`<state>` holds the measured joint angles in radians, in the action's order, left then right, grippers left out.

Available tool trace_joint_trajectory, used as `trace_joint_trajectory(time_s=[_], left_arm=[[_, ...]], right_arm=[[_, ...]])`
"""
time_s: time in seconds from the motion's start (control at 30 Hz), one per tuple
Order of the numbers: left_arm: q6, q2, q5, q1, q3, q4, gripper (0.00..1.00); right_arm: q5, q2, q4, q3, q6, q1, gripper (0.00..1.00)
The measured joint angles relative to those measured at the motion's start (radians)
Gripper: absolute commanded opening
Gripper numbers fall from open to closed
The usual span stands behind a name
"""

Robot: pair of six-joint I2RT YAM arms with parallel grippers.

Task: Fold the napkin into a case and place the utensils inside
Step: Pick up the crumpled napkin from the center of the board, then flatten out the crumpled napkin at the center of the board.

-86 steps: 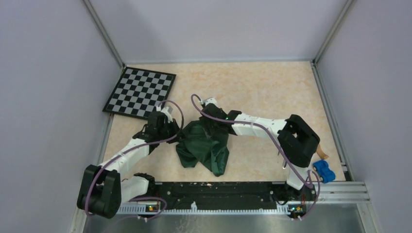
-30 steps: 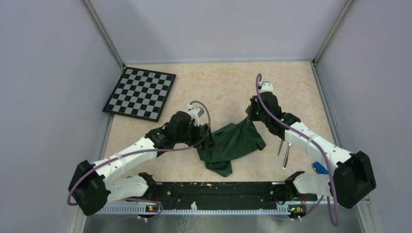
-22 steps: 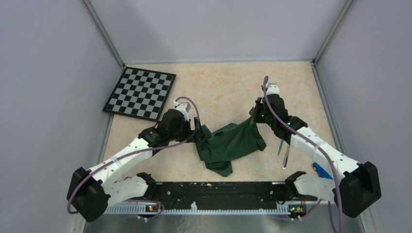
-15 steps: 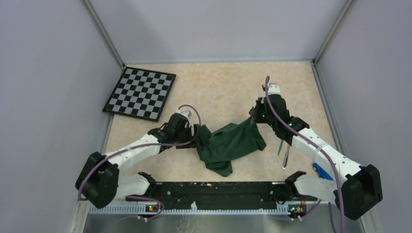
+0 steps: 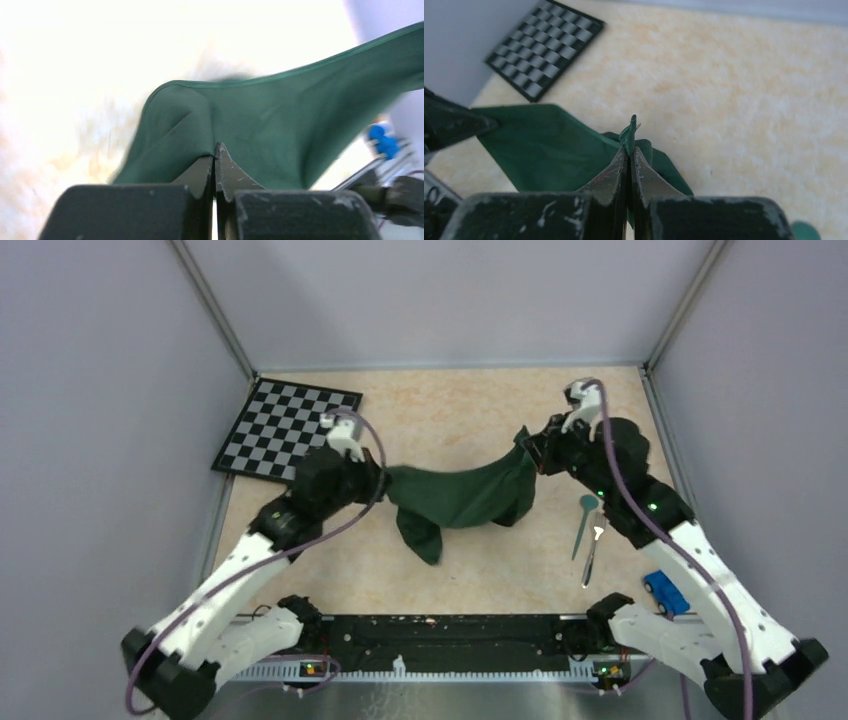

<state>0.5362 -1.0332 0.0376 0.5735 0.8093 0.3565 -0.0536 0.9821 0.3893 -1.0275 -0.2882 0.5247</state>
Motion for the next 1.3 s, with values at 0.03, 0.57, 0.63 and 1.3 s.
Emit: trace_joint_trajectory(time_s=[0.03, 0.57, 0.63, 1.3], left_arm=[[-0.02, 0.075, -0.002, 0.0, 0.029, -0.007, 0.0], [-0.142, 0.534, -0.055, 0.0, 0.235, -0.145, 0.01], [-0.121, 0.415, -0.174, 0.001, 0.275, -0.113, 0.04], [-0.199, -0.524, -0.078, -0.253, 0.509, 0.149, 0.99]], right_arm=[[0.035, -0.045, 0.0, -0.017, 0.02, 0.0, 0.0], [0.131, -0.355, -0.198, -0.16, -0.006, -0.003, 0.0], [-0.002, -0.274, -0.189, -0.175, -0.01, -0.003, 0.0], [-0.024, 0.754, 0.068, -0.399, 0.066, -0.264, 0.77]])
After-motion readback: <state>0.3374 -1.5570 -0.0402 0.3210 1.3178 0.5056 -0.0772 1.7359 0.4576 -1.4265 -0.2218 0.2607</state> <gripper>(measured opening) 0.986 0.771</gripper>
